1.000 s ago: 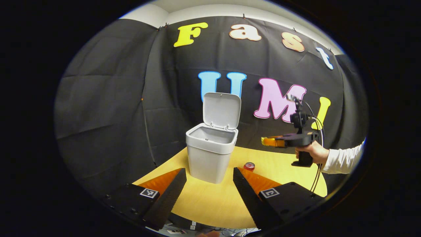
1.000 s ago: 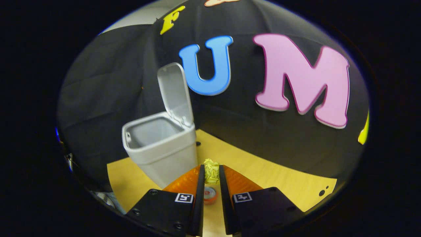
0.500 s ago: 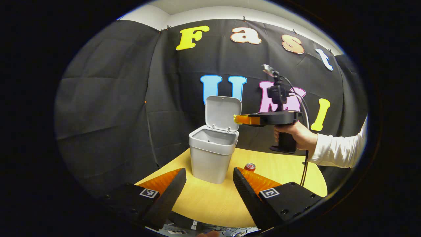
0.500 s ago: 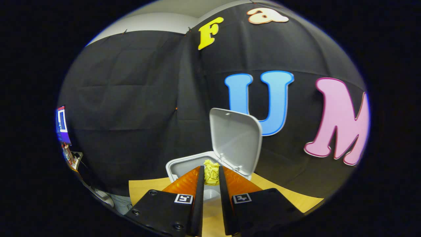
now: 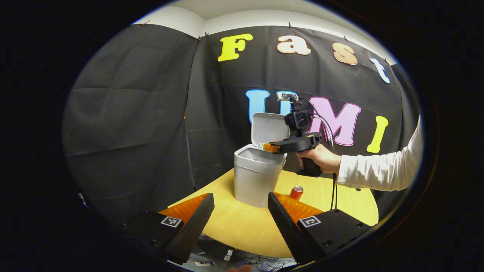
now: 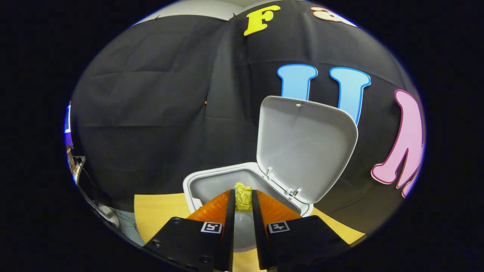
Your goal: Press the lid of the desktop garbage bin to open it, pick up the crumpled paper on the desktop and throw it into the bin, then pick up the pop can on the desktop and drop it into the bin, and finally close the garbage bin lid.
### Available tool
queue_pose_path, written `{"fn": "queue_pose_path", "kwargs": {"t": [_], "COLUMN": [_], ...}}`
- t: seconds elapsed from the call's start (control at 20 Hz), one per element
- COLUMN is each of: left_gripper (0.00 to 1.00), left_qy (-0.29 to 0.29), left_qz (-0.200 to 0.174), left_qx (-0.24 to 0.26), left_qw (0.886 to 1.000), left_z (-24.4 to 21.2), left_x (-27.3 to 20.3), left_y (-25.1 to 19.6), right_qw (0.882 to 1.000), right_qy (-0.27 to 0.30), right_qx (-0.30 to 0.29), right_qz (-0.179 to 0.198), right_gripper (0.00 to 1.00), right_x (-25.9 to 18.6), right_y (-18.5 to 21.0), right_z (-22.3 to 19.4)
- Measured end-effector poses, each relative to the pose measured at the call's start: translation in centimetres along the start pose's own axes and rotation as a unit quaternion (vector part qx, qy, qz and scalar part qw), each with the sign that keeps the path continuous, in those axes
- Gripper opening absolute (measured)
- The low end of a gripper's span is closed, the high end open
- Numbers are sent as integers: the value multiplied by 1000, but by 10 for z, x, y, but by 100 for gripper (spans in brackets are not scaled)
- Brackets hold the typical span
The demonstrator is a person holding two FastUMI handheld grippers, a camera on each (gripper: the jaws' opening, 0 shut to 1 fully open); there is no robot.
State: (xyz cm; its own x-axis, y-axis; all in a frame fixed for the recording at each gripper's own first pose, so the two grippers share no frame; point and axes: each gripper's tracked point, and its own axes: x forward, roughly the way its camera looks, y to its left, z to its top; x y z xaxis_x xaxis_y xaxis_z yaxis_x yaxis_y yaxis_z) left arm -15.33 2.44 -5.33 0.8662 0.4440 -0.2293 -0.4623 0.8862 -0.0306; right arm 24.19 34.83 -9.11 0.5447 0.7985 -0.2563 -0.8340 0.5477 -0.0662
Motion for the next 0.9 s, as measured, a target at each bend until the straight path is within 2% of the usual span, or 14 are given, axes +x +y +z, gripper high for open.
{"fn": "queue_pose_path", "kwargs": {"t": [0.15,0.2,0.25,0.3,0.35,0.4,0.45,0.6,0.8,0.9], "left_gripper": [97,97,97,96,96,97,96,97,97,96], "left_qy": [2,2,4,4,9,15,17,17,50,71], "left_qz": [-3,-7,-13,-18,-24,-33,-43,-89,-144,-178], "left_qx": [1,0,0,1,2,2,2,4,49,64], "left_qw": [1000,1000,1000,1000,1000,999,999,996,987,979], "left_z": [-2,-2,-4,-5,-7,-11,-13,-16,-53,-77], "left_x": [3,5,7,11,15,20,25,40,80,101], "left_y": [-3,-4,-7,-10,-13,-18,-23,-48,-81,-101], "right_qw": [999,999,999,999,1000,1000,1000,1000,998,996], "right_qy": [34,38,33,25,18,12,7,-13,-26,-29], "right_qx": [10,16,20,19,13,12,13,11,25,23], "right_qz": [-7,-1,5,4,0,-1,2,-11,-49,-80], "right_gripper": [29,41,42,54,58,82,88,96,96,96], "right_x": [9,7,3,-3,-9,-15,-24,-55,-114,-150], "right_y": [-4,-2,0,1,-2,-3,-2,-15,-48,-73], "right_z": [-20,-22,-20,-14,-9,-4,-1,16,26,25]}}
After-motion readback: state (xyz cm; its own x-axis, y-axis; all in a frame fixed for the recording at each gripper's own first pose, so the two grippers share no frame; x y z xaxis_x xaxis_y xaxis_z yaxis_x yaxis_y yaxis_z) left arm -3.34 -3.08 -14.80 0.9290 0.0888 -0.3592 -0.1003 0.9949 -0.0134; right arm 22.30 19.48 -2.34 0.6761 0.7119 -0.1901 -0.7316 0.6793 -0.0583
